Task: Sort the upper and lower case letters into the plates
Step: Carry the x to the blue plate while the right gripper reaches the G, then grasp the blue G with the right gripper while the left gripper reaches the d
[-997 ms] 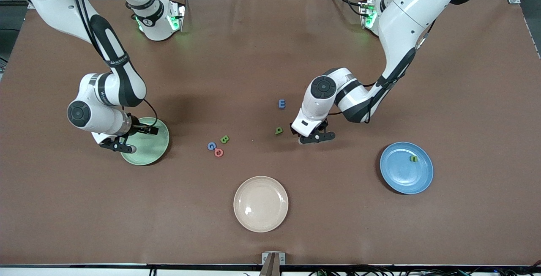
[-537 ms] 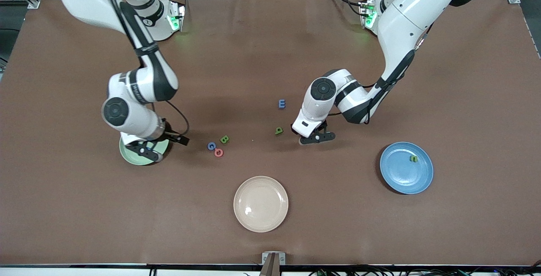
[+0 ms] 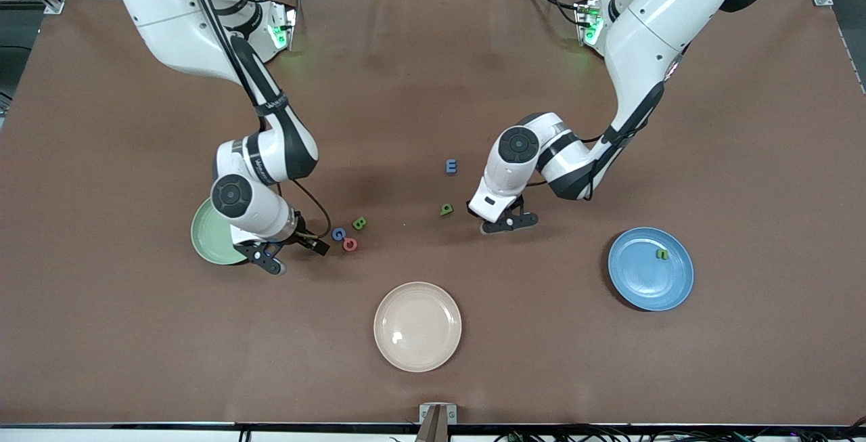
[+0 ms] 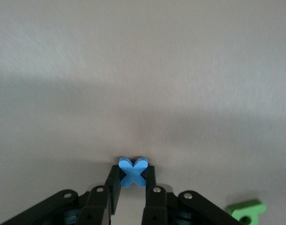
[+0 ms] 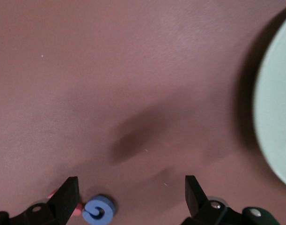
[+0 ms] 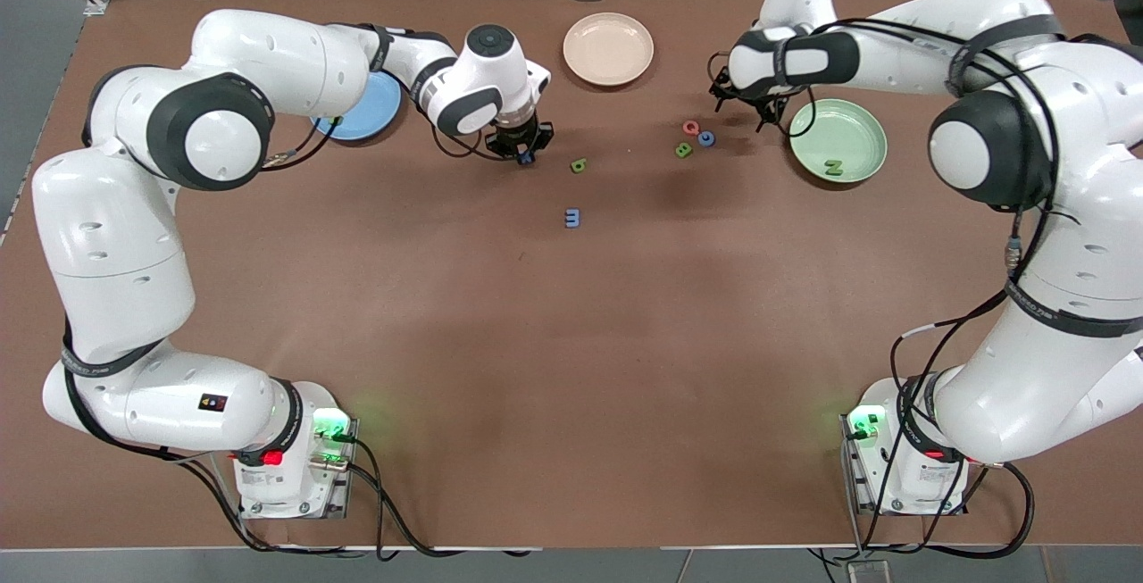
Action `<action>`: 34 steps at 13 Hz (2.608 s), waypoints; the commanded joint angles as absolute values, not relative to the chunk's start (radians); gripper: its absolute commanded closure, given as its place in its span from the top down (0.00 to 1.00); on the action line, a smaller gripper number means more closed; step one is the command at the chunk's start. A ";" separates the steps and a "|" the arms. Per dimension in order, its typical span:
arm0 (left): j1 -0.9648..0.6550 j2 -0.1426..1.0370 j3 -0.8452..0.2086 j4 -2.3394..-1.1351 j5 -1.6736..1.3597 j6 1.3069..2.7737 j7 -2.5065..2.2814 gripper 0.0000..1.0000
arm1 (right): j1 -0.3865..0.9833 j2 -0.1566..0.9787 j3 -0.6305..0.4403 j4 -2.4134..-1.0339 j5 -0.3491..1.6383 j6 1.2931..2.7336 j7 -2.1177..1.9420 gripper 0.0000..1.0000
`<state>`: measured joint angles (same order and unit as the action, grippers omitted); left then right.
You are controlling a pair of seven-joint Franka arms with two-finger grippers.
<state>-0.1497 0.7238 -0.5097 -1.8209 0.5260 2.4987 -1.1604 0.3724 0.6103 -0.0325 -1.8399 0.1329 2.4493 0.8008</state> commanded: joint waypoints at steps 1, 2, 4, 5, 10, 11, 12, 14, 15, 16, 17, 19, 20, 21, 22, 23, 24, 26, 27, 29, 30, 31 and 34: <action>-0.053 0.611 -0.515 -1.828 0.546 2.464 -1.160 0.00 | 0.399 0.652 -0.040 -1.822 0.140 2.497 0.836 1.00; -0.007 0.586 -0.526 -1.825 0.546 2.439 -1.135 0.00 | 0.416 0.653 -0.041 -1.822 0.140 2.500 0.865 1.00; 0.079 0.560 -0.526 -1.830 0.546 2.428 -1.073 0.00 | 0.442 0.660 -0.041 -1.824 0.138 2.503 0.900 0.99; 0.141 0.555 -0.528 -1.838 0.546 2.428 -1.015 0.00 | 0.451 0.660 -0.041 -1.827 0.138 2.503 0.905 0.97; 0.313 0.595 -0.523 -1.851 0.546 2.428 -0.832 0.22 | 0.443 0.658 -0.044 -1.828 0.123 2.499 0.897 0.97; 0.330 0.607 -0.520 -1.852 0.546 2.428 -0.831 0.34 | 0.449 0.658 -0.044 -1.832 0.123 2.499 0.899 0.96; 0.351 0.614 -0.520 -1.852 0.546 2.428 -0.828 0.56 | 0.452 0.658 -0.044 -1.835 0.124 2.497 0.900 0.90; 0.354 0.604 -0.525 -1.852 0.543 2.428 -0.842 1.00 | 0.457 0.658 -0.044 -1.835 0.126 2.490 0.905 0.83; 0.347 0.595 -0.540 -1.852 0.531 2.419 -0.847 1.00 | 0.462 0.658 -0.043 -1.835 0.127 2.487 0.905 0.79; 0.341 0.594 -0.586 -1.842 0.528 2.375 -0.877 1.00 | 0.465 0.658 -0.043 -1.836 0.127 2.487 0.905 0.75; 0.334 0.597 -0.636 -1.839 0.529 2.343 -0.934 1.00 | 0.466 0.658 -0.043 -1.836 0.129 2.485 0.905 0.71; 0.273 0.607 -0.698 -1.833 0.529 2.341 -1.050 1.00 | 0.468 0.658 -0.043 -1.850 0.130 2.484 0.910 0.71; 0.199 0.621 -0.698 -1.806 0.529 2.339 -1.124 1.00 | 0.469 0.657 -0.041 -1.851 0.130 2.482 0.914 0.71; 0.107 0.647 -0.689 -1.766 0.529 2.339 -1.222 1.00 | 0.480 0.657 -0.040 -1.853 0.136 2.482 0.922 0.71; 0.047 0.679 -0.683 -1.735 0.534 2.339 -1.305 1.00 | 0.492 0.657 -0.040 -1.853 0.137 2.482 0.945 0.71; -0.001 0.710 -0.680 -1.695 0.540 2.339 -1.371 1.00 | 0.502 0.657 -0.041 -1.852 0.137 2.482 0.959 0.71; -0.059 0.742 -0.673 -1.666 0.538 2.339 -1.426 1.00 | 0.505 0.657 -0.040 -1.852 0.137 2.482 0.960 0.70; -0.191 0.773 -0.609 -1.632 0.532 2.339 -1.503 1.00 | 0.509 0.655 -0.040 -1.853 0.137 2.482 0.960 0.65; -0.259 0.775 -0.559 -1.617 0.529 2.338 -1.522 1.00 | 0.509 0.657 -0.041 -1.853 0.137 2.482 0.957 0.60; -0.357 0.807 -0.479 -1.577 0.502 2.339 -1.551 0.96 | 0.499 0.657 -0.041 -1.853 0.137 2.476 0.945 0.56; -0.382 0.831 -0.465 -1.539 0.480 2.338 -1.571 0.95 | 0.496 0.655 -0.043 -1.852 0.133 2.470 0.939 0.54; -0.394 0.860 -0.462 -1.496 0.451 2.338 -1.589 0.93 | 0.494 0.653 -0.043 -1.852 0.130 2.470 0.937 0.52; -0.425 0.876 -0.442 -1.480 0.416 2.335 -1.605 0.83 | 0.486 0.650 -0.044 -1.850 0.129 2.470 0.919 0.47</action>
<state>-0.4013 0.8519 -0.4602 -1.5221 0.4374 2.3543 -1.5911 0.4956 0.6524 -0.0442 -1.8305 0.1319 2.4783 0.9332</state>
